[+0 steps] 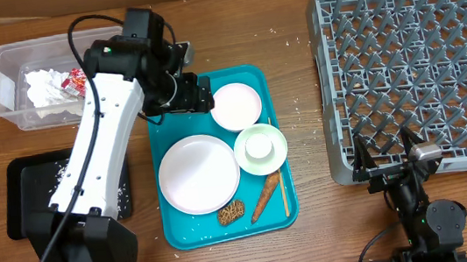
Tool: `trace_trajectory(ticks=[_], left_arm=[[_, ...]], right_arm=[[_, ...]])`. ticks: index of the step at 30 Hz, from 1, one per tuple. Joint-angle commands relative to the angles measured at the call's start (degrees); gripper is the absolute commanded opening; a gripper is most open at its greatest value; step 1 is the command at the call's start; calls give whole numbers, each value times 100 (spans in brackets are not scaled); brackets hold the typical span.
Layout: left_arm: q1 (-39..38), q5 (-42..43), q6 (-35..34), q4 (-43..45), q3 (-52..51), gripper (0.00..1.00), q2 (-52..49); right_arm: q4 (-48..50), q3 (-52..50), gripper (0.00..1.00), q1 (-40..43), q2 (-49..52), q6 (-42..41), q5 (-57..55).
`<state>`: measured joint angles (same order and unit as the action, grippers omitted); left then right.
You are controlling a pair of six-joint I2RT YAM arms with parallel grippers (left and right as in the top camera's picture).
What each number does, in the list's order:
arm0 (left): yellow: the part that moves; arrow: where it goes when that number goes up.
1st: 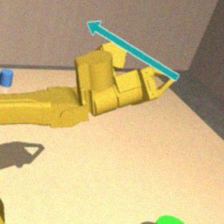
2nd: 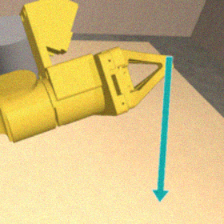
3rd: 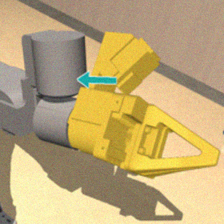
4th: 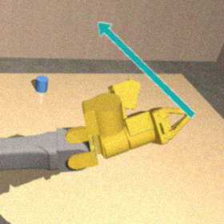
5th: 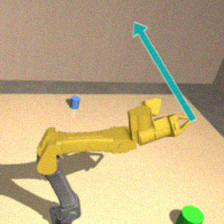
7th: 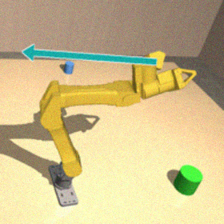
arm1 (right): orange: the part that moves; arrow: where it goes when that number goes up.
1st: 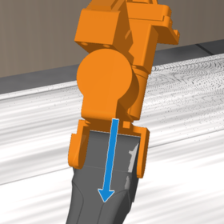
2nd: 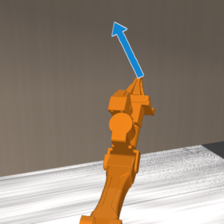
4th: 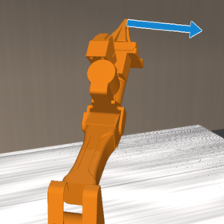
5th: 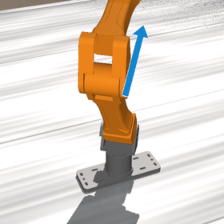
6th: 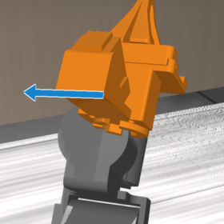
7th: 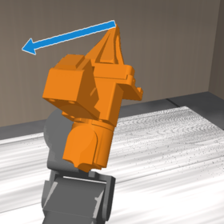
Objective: Sort waste into correct bins and load items into the dishwasher
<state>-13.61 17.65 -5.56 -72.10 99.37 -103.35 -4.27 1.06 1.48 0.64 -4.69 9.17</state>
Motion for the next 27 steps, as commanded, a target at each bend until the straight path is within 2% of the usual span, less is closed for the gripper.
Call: trace_trajectory(ticks=[1,15,17,22,27], left_arm=[[-227,127,17,70,-33,87,-42],[-1296,-192,22,125,-37,87,-44],[-1390,-197,24,13,-37,86,-44],[-1604,-197,22,-584,-37,78,-44],[-1829,-280,0,-940,-37,78,-42]], right_arm=[[31,-59,100,15,-31,2,-9],[33,-59,100,15,-31,2,-9],[33,-59,100,15,-31,2,-9],[31,-59,100,15,-31,2,-9],[33,-59,100,15,-31,2,-9]])
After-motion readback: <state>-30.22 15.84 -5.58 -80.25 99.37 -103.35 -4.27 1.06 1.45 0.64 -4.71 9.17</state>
